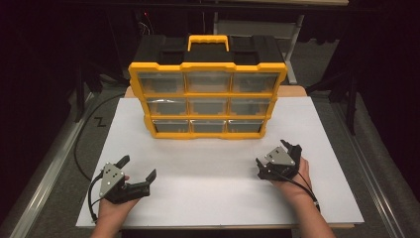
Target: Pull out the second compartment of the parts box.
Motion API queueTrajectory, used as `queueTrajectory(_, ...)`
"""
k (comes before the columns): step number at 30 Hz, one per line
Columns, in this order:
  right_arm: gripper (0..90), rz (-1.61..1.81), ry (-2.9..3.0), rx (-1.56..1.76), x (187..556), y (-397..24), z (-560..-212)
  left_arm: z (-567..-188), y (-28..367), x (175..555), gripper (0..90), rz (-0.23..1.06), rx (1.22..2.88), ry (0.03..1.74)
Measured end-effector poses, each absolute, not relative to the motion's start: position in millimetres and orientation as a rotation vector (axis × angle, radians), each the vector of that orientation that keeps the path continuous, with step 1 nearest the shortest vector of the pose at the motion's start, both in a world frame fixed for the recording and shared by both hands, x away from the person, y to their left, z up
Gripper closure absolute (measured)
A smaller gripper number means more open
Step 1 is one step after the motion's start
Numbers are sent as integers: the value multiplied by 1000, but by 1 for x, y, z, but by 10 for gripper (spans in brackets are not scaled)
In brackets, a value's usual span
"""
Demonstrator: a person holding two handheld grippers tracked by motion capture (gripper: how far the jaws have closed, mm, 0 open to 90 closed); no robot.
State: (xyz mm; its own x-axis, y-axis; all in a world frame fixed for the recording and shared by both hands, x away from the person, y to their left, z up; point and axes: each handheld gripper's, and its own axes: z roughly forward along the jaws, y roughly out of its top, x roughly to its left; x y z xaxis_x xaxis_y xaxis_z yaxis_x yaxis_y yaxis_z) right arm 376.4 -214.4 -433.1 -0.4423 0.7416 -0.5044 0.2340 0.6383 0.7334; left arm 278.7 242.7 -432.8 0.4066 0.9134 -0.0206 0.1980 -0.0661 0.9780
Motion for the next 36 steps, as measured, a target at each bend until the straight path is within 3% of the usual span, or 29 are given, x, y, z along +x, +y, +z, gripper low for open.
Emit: queueTrajectory(36,12,484,1994,442,363,-191,-434,-432,244,278,6,805,1539,1023)
